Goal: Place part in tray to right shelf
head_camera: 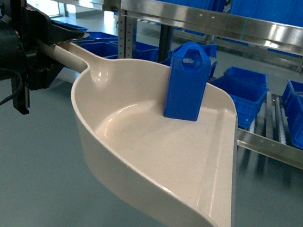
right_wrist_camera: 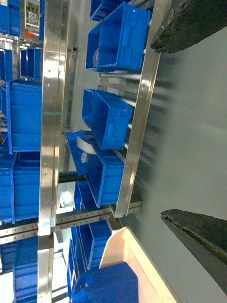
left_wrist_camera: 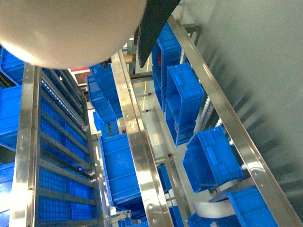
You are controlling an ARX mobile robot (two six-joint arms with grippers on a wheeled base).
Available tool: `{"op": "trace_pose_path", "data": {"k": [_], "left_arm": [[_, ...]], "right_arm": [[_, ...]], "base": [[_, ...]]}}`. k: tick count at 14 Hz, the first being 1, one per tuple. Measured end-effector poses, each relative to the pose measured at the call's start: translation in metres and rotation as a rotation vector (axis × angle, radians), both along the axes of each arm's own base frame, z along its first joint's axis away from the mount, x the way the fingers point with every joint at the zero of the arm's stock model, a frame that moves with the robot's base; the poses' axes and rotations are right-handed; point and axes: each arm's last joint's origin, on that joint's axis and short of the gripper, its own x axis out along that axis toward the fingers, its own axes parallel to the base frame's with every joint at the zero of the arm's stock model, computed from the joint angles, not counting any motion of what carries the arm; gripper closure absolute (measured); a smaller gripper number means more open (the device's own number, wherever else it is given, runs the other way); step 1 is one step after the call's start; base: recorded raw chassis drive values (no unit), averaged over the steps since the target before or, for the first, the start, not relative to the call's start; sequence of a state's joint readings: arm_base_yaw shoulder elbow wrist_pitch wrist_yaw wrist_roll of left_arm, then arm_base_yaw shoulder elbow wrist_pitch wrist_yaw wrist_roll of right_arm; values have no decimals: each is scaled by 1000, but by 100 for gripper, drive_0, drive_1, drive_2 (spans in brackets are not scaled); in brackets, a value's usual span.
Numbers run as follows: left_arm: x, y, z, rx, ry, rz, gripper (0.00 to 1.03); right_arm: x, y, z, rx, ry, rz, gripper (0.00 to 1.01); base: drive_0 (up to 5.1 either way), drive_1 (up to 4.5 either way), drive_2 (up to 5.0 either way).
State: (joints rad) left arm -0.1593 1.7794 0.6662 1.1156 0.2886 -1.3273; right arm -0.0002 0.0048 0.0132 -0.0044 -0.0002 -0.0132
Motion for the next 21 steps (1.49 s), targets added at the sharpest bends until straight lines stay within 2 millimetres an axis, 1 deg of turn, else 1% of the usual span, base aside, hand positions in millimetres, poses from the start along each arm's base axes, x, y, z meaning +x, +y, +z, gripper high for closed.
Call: {"op": "trace_pose_path", "data": {"k": [16,18,21], "left_arm": [[0,1,0,0,0,3,91],[-1,-3,0,0,1,-16,91],[0,1,0,0,-1,8,91]], "right_arm": [[0,0,0,0,0,0,3],[0,0,0,0,0,0,3],[0,0,0,0,0,0,3]], "base": [[-157,-157,-157],[-17,-17,-17],[0,0,0]]}}
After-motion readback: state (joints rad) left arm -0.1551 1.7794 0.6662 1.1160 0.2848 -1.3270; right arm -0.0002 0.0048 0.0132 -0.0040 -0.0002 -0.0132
